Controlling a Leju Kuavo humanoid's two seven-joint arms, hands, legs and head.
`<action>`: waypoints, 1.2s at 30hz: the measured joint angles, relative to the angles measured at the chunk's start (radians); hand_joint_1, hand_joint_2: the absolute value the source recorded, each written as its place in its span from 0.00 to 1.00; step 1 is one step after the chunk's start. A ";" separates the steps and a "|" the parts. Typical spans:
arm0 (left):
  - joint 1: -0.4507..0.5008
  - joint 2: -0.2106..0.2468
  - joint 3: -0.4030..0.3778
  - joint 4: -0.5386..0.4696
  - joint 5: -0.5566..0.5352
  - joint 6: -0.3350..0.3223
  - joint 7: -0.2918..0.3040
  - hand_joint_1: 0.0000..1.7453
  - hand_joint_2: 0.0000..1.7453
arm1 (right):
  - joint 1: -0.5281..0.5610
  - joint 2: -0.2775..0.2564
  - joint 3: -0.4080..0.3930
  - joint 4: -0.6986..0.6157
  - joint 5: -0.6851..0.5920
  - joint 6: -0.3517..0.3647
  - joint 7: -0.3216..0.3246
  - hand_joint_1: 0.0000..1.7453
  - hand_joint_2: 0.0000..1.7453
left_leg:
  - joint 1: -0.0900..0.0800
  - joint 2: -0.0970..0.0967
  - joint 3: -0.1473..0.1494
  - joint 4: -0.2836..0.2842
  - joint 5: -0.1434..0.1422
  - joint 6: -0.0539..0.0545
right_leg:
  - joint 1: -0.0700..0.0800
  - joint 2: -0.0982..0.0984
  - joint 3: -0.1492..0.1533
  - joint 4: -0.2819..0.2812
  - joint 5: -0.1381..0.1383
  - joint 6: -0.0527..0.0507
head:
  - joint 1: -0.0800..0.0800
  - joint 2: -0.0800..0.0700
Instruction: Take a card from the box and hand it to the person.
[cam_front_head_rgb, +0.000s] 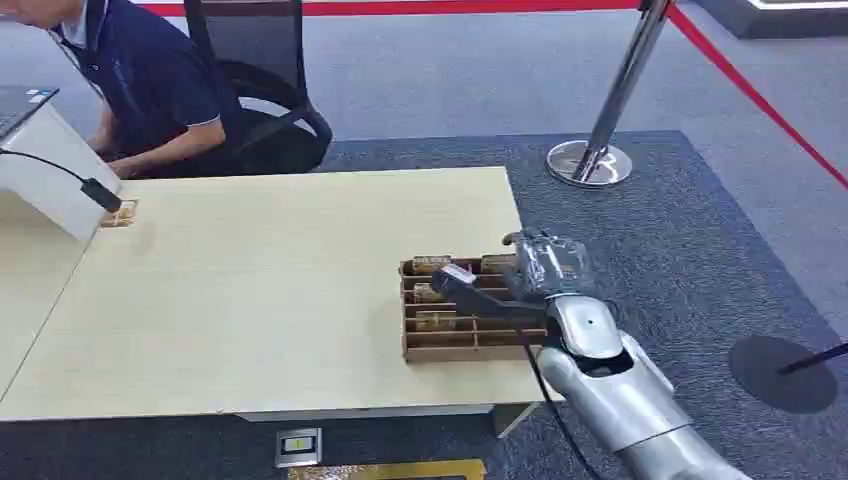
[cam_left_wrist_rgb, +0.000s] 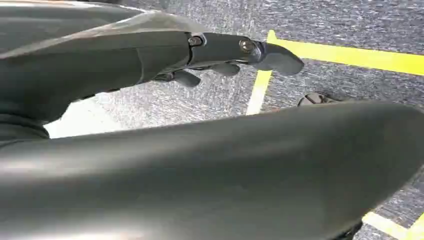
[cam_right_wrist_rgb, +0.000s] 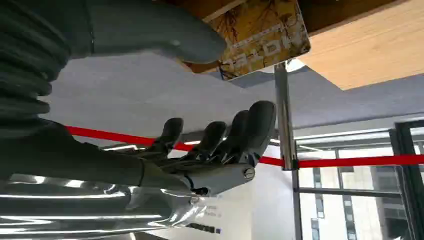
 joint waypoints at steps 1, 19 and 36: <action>0.000 0.000 0.000 0.000 0.000 0.000 0.000 0.00 0.00 | -0.001 0.002 0.000 0.006 0.000 -0.001 0.000 0.41 1.00 | 0.000 0.000 0.000 0.000 0.000 0.000 | 0.000 0.000 0.000 0.000 0.000 0.000 | 0.000 0.000; 0.000 0.000 -0.001 0.000 -0.009 -0.001 0.001 0.00 0.00 | -0.051 0.047 0.000 0.098 0.000 -0.021 -0.018 0.47 1.00 | 0.000 0.000 0.000 0.000 0.000 0.000 | 0.000 0.000 0.000 0.000 0.000 0.000 | 0.000 0.000; 0.000 0.000 -0.001 0.000 -0.006 0.000 0.001 0.00 0.00 | -0.083 0.055 0.000 0.161 -0.007 -0.029 -0.011 0.46 1.00 | 0.000 0.000 0.000 0.000 0.000 0.000 | 0.000 0.000 0.000 0.000 0.001 0.000 | 0.000 0.000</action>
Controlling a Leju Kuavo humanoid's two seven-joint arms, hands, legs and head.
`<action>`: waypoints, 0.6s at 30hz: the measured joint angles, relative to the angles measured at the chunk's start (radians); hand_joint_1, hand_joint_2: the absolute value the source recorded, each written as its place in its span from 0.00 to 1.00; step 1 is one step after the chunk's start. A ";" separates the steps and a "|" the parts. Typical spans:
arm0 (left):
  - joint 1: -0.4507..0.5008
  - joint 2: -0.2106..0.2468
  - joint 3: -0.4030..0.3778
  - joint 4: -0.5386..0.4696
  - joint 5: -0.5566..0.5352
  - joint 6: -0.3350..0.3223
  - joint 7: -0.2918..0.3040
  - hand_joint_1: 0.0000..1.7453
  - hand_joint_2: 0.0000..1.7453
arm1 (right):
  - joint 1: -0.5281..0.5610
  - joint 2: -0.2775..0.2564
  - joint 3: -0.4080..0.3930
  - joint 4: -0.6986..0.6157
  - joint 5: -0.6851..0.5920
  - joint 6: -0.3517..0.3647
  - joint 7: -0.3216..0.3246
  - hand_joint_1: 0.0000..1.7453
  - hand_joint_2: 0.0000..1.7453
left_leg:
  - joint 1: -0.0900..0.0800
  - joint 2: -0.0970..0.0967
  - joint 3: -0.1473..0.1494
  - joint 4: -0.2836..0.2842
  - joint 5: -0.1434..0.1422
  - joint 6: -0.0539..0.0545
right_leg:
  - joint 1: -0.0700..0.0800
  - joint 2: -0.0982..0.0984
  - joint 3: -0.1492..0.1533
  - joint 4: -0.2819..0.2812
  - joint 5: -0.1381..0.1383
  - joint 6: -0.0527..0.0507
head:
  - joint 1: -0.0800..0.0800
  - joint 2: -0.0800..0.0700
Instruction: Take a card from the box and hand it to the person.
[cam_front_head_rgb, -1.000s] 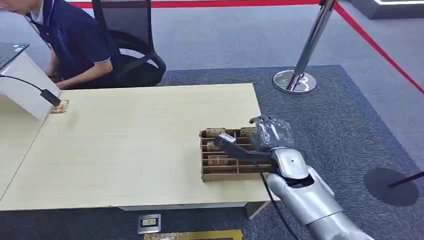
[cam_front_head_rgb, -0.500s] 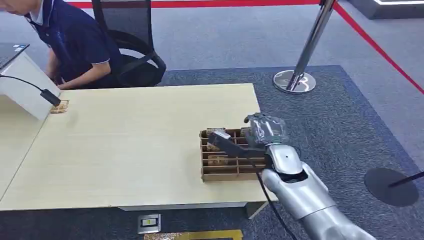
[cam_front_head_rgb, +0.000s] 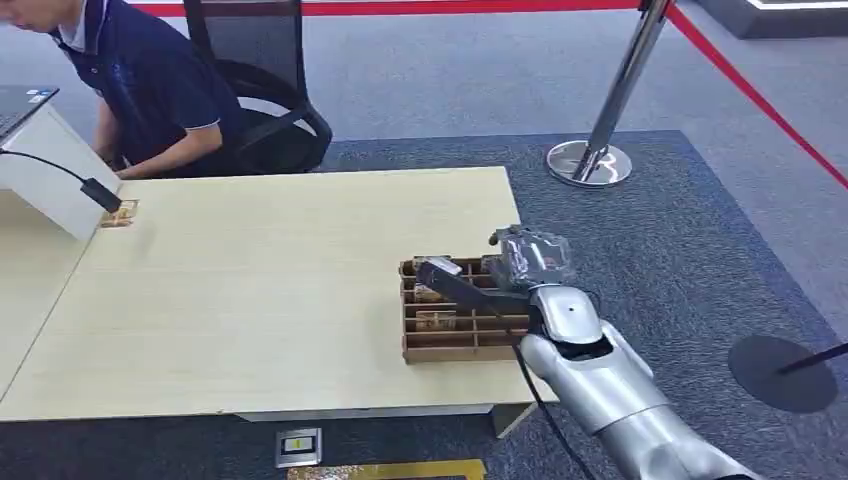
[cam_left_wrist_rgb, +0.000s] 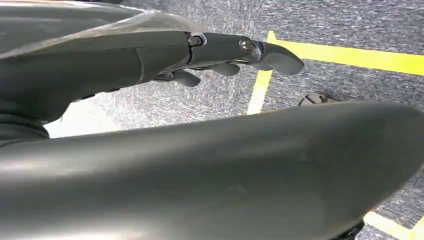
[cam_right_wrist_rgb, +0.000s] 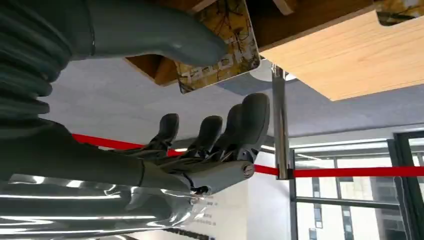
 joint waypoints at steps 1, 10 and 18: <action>0.000 0.000 0.000 0.000 0.000 0.000 0.000 0.00 0.00 | 0.000 0.000 0.000 0.002 0.000 0.000 0.000 0.46 1.00 | 0.000 0.000 0.000 0.000 0.000 0.000 | 0.000 0.000 0.000 0.000 0.000 0.000 | 0.000 0.000; 0.000 0.000 0.000 0.000 -0.001 0.002 0.000 0.00 0.00 | -0.003 0.000 -0.005 0.029 -0.005 -0.014 0.000 0.74 1.00 | 0.000 0.000 0.000 0.000 0.001 0.000 | 0.000 0.000 0.000 0.000 0.000 0.000 | 0.000 0.000; 0.000 0.000 0.000 0.000 -0.004 0.001 0.000 0.00 0.00 | -0.005 0.000 -0.005 0.035 -0.005 -0.026 -0.005 0.77 1.00 | 0.000 0.000 0.000 0.000 0.001 0.000 | 0.000 0.000 0.000 0.000 0.001 0.000 | 0.000 0.000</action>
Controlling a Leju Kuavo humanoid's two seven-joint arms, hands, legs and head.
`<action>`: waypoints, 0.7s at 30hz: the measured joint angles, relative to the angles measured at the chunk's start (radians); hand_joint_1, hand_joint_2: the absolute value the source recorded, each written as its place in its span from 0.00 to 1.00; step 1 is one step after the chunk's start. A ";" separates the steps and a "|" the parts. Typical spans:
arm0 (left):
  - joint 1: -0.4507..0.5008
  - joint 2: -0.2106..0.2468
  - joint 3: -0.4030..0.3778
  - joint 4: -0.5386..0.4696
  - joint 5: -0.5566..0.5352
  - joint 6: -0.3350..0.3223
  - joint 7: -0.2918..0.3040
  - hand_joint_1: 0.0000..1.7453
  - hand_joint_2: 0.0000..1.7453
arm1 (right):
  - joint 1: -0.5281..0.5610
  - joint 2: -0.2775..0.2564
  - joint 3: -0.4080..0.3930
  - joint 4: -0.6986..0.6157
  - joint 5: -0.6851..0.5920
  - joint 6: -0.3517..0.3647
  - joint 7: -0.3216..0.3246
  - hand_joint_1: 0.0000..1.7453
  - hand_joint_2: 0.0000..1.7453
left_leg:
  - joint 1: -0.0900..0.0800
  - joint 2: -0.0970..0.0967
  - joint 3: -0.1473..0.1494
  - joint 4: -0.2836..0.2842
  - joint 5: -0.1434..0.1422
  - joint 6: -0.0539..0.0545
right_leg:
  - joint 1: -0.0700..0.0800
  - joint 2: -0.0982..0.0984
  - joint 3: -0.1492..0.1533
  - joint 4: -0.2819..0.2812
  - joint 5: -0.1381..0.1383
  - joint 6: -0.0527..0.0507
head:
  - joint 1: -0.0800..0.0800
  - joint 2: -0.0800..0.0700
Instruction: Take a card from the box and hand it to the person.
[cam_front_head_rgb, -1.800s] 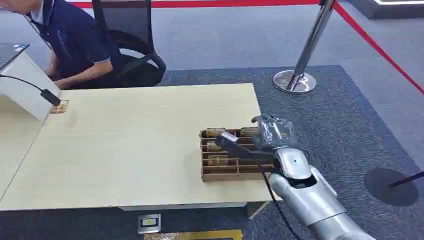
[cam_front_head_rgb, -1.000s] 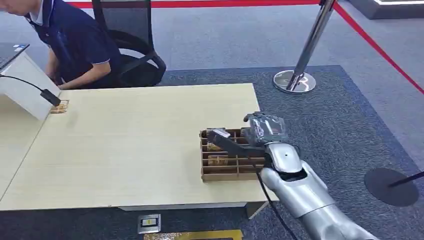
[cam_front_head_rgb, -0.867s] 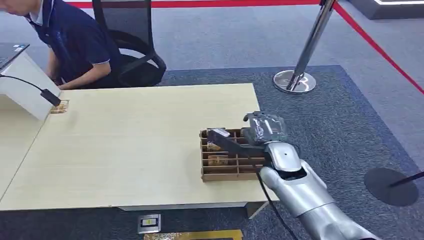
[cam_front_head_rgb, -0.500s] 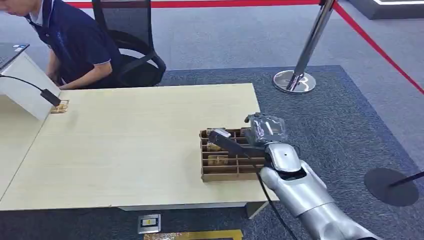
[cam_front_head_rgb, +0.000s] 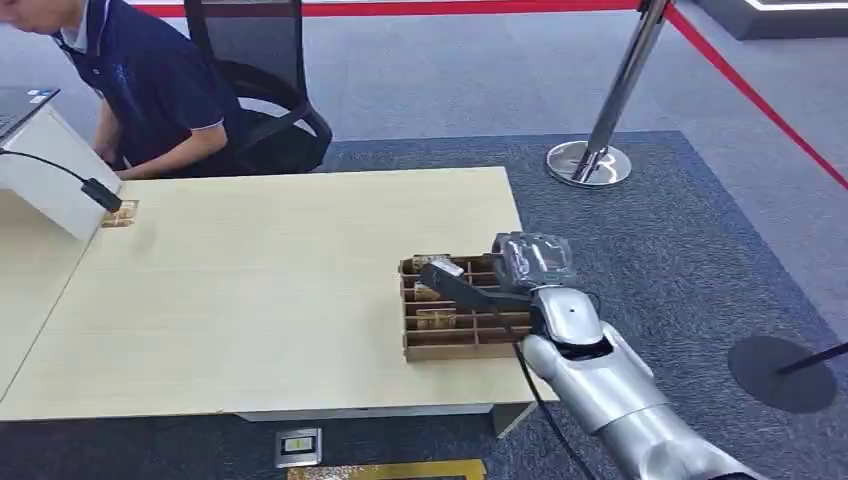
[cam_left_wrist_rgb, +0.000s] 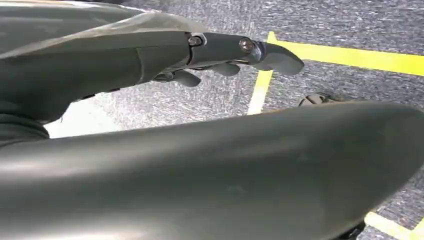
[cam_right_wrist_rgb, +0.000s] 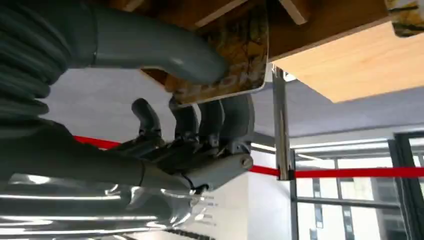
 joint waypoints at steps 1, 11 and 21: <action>0.000 0.000 0.000 0.000 0.000 0.000 0.000 0.00 0.00 | 0.000 0.000 0.000 0.000 0.000 0.000 0.000 0.85 1.00 | 0.000 0.000 0.000 0.000 0.000 0.000 | 0.000 0.000 0.000 0.000 0.000 0.000 | 0.000 0.000; 0.000 0.000 0.000 0.000 0.010 0.001 0.000 0.00 0.00 | 0.004 -0.001 0.000 -0.012 0.010 -0.018 -0.019 0.95 1.00 | 0.000 0.000 0.000 0.000 0.002 0.000 | 0.000 0.000 0.000 0.000 0.002 0.001 | 0.000 0.000; 0.001 0.000 0.000 0.000 0.010 -0.002 -0.008 0.00 0.00 | 0.077 -0.017 0.001 -0.212 0.026 0.007 -0.034 1.00 1.00 | 0.000 0.000 0.000 0.000 0.002 0.000 | 0.000 0.000 0.000 0.000 0.002 0.001 | 0.000 0.000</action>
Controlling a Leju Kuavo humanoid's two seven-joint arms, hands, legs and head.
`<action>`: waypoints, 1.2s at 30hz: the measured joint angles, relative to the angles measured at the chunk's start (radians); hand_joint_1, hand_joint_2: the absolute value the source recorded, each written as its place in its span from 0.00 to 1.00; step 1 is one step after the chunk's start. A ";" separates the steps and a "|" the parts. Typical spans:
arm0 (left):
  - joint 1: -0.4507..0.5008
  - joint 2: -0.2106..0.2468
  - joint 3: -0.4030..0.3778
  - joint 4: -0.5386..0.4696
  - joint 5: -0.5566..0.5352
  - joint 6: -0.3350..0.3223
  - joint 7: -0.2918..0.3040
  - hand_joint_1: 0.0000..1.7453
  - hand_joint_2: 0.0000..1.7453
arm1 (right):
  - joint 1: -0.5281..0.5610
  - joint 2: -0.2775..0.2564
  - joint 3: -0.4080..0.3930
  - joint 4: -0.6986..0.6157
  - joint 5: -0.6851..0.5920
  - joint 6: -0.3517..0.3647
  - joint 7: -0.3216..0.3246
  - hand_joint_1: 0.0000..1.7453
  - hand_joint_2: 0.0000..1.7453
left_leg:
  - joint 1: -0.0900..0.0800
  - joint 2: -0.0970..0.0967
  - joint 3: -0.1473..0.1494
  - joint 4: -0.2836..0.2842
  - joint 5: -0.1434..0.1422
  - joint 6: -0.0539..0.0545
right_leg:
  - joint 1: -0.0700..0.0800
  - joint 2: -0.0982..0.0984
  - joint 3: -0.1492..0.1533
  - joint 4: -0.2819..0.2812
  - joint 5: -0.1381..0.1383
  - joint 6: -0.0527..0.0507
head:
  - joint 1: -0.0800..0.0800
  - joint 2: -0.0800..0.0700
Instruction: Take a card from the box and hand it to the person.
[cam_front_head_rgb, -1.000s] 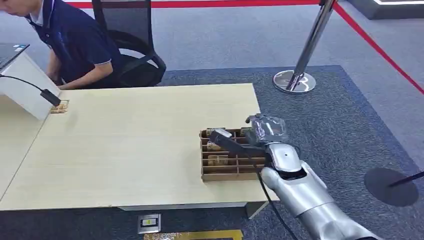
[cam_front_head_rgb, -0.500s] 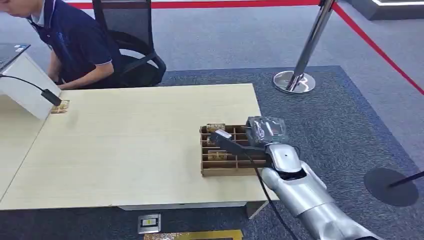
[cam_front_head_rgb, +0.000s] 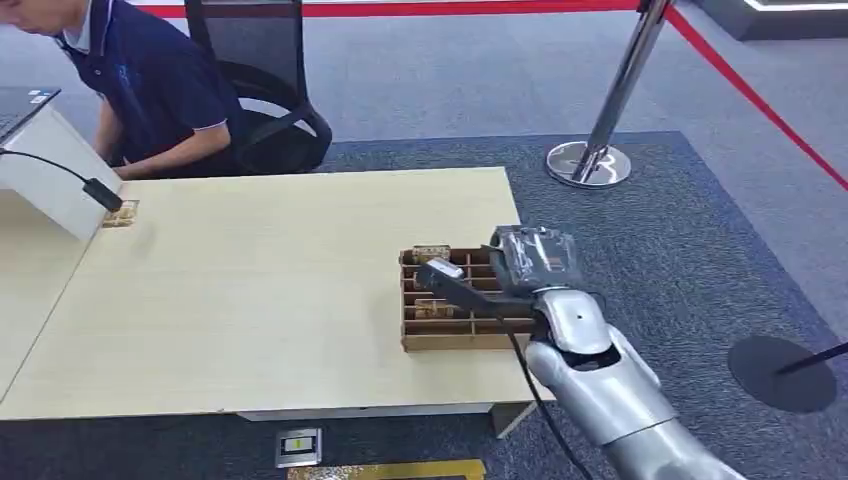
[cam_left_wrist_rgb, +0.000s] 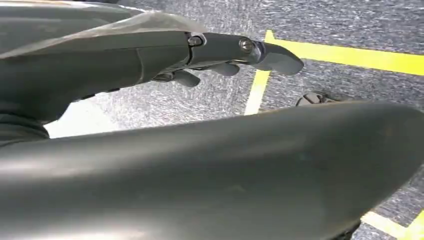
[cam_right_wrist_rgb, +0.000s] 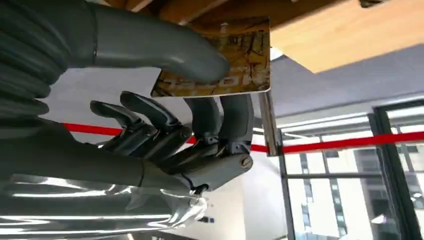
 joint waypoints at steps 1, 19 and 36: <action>0.000 0.000 0.000 0.000 0.001 0.000 -0.001 0.00 0.00 | 0.007 -0.002 0.000 -0.024 -0.014 0.008 -0.017 1.00 1.00 | 0.000 0.000 0.000 0.000 0.000 0.000 | 0.000 0.000 0.000 0.000 0.000 0.000 | 0.000 0.000; -0.008 -0.005 -0.001 0.000 -0.018 -0.008 -0.008 0.00 0.00 | -0.162 0.123 0.137 -0.041 -0.163 0.072 -0.121 1.00 1.00 | 0.002 0.001 0.000 0.000 0.002 -0.003 | 0.000 0.000 0.000 0.001 0.002 -0.003 | 0.000 0.000; -0.011 -0.023 -0.002 0.006 -0.022 0.000 0.025 0.00 0.00 | -0.363 0.314 0.325 0.325 -0.348 0.026 -0.078 1.00 1.00 | 0.002 0.000 -0.001 0.000 0.003 -0.003 | 0.000 0.000 0.000 0.001 0.003 -0.003 | 0.000 0.000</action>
